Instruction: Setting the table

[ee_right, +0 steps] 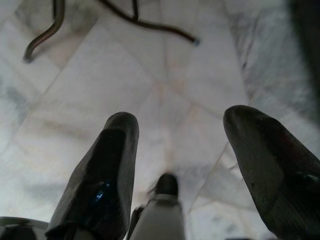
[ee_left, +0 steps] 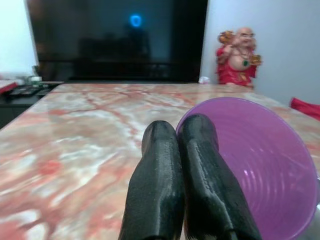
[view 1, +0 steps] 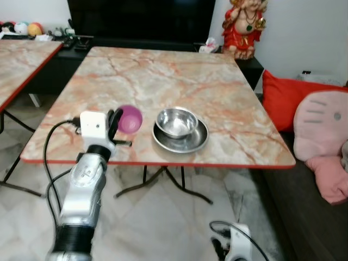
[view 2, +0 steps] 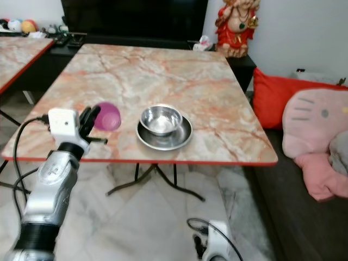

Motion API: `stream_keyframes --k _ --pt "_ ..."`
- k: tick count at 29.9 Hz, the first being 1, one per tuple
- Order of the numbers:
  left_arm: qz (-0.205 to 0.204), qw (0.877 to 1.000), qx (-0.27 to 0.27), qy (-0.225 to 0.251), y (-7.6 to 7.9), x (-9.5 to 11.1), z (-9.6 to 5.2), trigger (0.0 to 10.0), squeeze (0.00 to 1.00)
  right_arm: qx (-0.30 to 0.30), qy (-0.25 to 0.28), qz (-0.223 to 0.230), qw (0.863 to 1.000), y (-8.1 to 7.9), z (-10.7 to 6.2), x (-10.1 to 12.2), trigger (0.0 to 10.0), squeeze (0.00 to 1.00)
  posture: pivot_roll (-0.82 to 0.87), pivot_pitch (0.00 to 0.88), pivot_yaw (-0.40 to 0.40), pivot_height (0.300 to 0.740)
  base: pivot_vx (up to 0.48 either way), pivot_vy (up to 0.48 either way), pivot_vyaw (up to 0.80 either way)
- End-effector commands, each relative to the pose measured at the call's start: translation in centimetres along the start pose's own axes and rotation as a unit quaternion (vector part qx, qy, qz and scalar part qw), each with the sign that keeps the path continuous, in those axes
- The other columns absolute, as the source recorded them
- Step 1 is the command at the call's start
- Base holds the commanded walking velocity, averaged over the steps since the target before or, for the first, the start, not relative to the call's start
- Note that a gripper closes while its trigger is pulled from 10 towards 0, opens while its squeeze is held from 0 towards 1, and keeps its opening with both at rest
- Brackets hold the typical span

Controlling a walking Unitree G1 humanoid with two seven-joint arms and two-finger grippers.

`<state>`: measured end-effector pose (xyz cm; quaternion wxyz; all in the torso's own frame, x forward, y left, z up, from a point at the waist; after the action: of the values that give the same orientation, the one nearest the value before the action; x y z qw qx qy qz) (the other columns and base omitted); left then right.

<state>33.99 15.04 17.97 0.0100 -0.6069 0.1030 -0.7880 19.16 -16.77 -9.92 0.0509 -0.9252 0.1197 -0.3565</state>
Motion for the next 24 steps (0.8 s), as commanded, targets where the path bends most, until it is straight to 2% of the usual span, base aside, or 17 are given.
stream_keyframes --k 1,21,24 --pt "0.015 1.000 0.015 0.005 -1.14 0.49 0.08 10.0 0.00 0.010 0.001 0.005 1.000 -0.82 0.14 0.09 10.0 0.00 0.14 0.000 -0.076 0.740 0.330 0.000 0.00" --pt "0.013 1.000 0.007 0.005 -0.90 0.45 0.18 10.0 0.00 0.012 -0.001 0.005 1.000 -1.06 0.14 -0.04 10.0 0.00 0.13 0.000 -0.073 0.740 0.333 0.000 0.00" --pt "0.003 1.000 -0.007 0.001 -0.43 0.35 0.24 10.0 0.00 0.013 -0.002 0.005 1.000 -1.11 0.14 -0.07 10.0 0.00 0.13 0.000 -0.070 0.740 0.000 0.000 0.00"
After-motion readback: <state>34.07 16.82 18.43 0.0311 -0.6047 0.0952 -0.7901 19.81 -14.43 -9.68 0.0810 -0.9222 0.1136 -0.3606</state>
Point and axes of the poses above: a point about 5 cm out from each wrist's last joint towards the gripper, its own z axis pointing out of the wrist towards the gripper, its own x axis along the axis of the wrist's last joint, y = z × x, the point moved 2 cm from there along z, pointing out of the wrist towards the gripper, and after that the axes turned 8 degrees about z, right-handed, at the moved point
